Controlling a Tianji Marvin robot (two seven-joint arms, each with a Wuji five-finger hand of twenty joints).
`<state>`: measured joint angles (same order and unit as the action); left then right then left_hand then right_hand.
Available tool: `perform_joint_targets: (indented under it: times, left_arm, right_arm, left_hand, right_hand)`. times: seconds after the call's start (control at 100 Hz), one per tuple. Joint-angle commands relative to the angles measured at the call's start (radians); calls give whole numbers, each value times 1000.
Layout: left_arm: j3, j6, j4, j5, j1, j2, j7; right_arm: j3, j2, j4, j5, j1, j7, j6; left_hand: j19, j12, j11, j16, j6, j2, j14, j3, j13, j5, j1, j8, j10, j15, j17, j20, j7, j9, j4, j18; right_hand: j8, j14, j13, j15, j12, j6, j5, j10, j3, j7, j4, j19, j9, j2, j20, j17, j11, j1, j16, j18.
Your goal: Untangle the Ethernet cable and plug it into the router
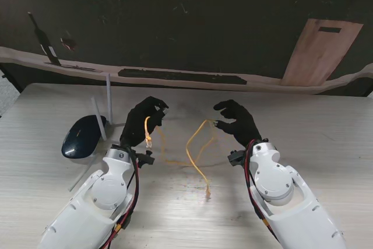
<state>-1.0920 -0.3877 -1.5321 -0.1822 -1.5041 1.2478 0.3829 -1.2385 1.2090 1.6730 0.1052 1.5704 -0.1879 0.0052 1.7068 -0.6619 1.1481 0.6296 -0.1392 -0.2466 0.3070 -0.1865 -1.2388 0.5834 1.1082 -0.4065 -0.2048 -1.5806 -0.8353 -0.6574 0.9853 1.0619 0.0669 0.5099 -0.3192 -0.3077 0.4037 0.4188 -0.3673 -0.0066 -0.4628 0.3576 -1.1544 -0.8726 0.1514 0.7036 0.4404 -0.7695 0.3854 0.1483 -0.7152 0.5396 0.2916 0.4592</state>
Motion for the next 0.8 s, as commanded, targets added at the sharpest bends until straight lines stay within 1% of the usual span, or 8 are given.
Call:
perform_joint_targets:
  times: [0.0, 0.02, 0.04, 0.2, 0.34, 0.52, 0.68, 0.79]
  left_arm:
    - [4, -7, 3, -7, 11, -3, -21]
    - [6, -7, 4, -9, 13, -3, -20]
    - [7, -8, 5, -10, 15, -3, -21]
    - [13, -17, 13, -9, 30, -5, -35]
    - [21, -33, 25, -27, 44, -7, -37]
    - [34, -49, 42, -57, 64, -3, -16]
    - [38, -60, 41, -76, 74, -5, -16]
    - [37, -66, 32, -82, 74, -9, -28]
  right_arm:
    - [-4, -8, 5, 5, 16, 11, -30]
    - [-4, -9, 4, 11, 16, 11, -36]
    - [-4, -10, 3, 17, 17, 10, -43]
    - [-5, -15, 4, 48, 19, 10, -87]
    - [0, -19, 4, 31, 13, 27, -160]
    - [29, -24, 7, -106, -15, 107, -215]
    - [74, -24, 1, -202, -45, 169, -159]
    - [119, -19, -24, -214, -70, 178, -97]
  left_hand:
    - [58, -20, 7, -13, 11, 38, 47, 28, -28, -18, 51, 4, 35, 1, 19, -42, -8, -5, 14, -34]
    - [59, -20, 7, -13, 12, 39, 45, 30, -28, -18, 51, 4, 35, 1, 18, -42, -8, -4, 14, -35]
    - [59, -20, 7, -13, 16, 40, 44, 32, -28, -16, 51, 4, 35, 0, 18, -43, -7, -4, 14, -36]
    - [60, -20, 6, -12, 14, 49, 43, 48, -28, -16, 45, 5, 32, 0, 18, -43, -7, -5, 13, -39]
    - [62, -20, 7, -10, 22, 62, 45, 68, -29, -11, 26, 1, 34, -3, 15, -43, 1, 2, 16, -37]
    - [71, -22, 10, -1, 47, 71, 44, 88, -28, -7, 22, -2, 32, -20, 2, -44, 12, 11, 12, -33]
    - [73, -25, 13, 1, 70, 82, 42, 103, -28, -15, 22, -8, 36, -24, 0, -43, 25, 10, 11, -33]
    - [73, -26, 13, 2, 80, 87, 42, 116, -28, -18, 26, -9, 36, -24, 0, -42, 33, 10, 9, -32]
  right_hand:
    - [-11, 48, -47, -9, 20, -88, 49, -58, 9, 18, 6, -78, -54, -40, 50, -17, 21, -50, -9, -53]
    - [-8, 52, -56, -13, 25, -105, 60, -61, 14, 21, 10, -139, -67, -46, 115, -9, 26, -58, -11, -54]
    - [-7, 55, -62, -19, 28, -119, 72, -64, 16, 22, 11, -170, -75, -52, 133, -5, 32, -64, -15, -55]
    - [-4, 82, -82, -37, 31, -144, 150, -81, 30, 27, 17, -220, -116, -59, 172, -32, 39, -89, -23, -83]
    - [-3, 103, -59, -23, 24, -15, 237, -85, 17, 4, 19, -255, -112, -74, 181, -7, 18, -93, -16, -120]
    - [10, 89, 22, 10, 12, 138, 269, -78, -26, -8, 16, -259, -97, -113, 163, 104, -15, -59, -1, -135]
    - [27, 61, 78, 27, 6, 233, 284, -51, -51, 9, 11, -244, -83, -130, 134, 189, -29, -15, 7, -120]
    - [38, 64, 55, 11, 5, 242, 309, -47, -56, 3, 10, -259, -117, -146, 72, 181, -34, -1, 3, -138]
